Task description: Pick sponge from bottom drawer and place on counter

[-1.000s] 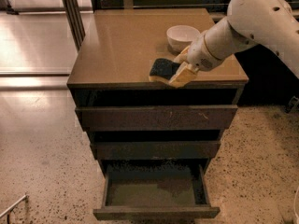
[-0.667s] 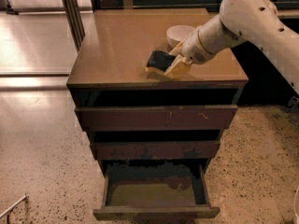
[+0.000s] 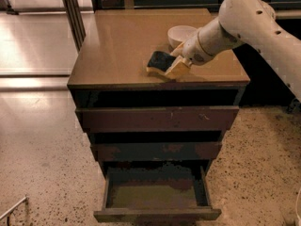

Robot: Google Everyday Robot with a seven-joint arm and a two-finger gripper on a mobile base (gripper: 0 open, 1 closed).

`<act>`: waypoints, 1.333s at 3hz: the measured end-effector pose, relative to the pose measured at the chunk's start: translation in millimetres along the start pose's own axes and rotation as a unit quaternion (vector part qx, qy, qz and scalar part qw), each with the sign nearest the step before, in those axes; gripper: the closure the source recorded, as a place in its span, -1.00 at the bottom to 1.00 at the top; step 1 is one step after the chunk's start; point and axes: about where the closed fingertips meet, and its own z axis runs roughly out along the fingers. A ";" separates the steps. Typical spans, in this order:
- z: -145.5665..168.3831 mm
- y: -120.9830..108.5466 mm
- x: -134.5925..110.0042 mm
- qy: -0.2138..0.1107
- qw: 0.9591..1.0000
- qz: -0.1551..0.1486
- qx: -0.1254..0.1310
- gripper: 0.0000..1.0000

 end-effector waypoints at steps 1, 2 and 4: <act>16.4 -14.2 -5.2 -0.013 1.000 0.004 0.002 1.00; 32.1 -28.6 -15.3 -0.030 1.000 0.001 0.002 1.00; 31.8 -30.0 -16.2 -0.031 1.000 0.001 0.003 0.19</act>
Offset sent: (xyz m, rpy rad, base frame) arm 0.0654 0.0305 0.0000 0.0895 -0.0454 0.0244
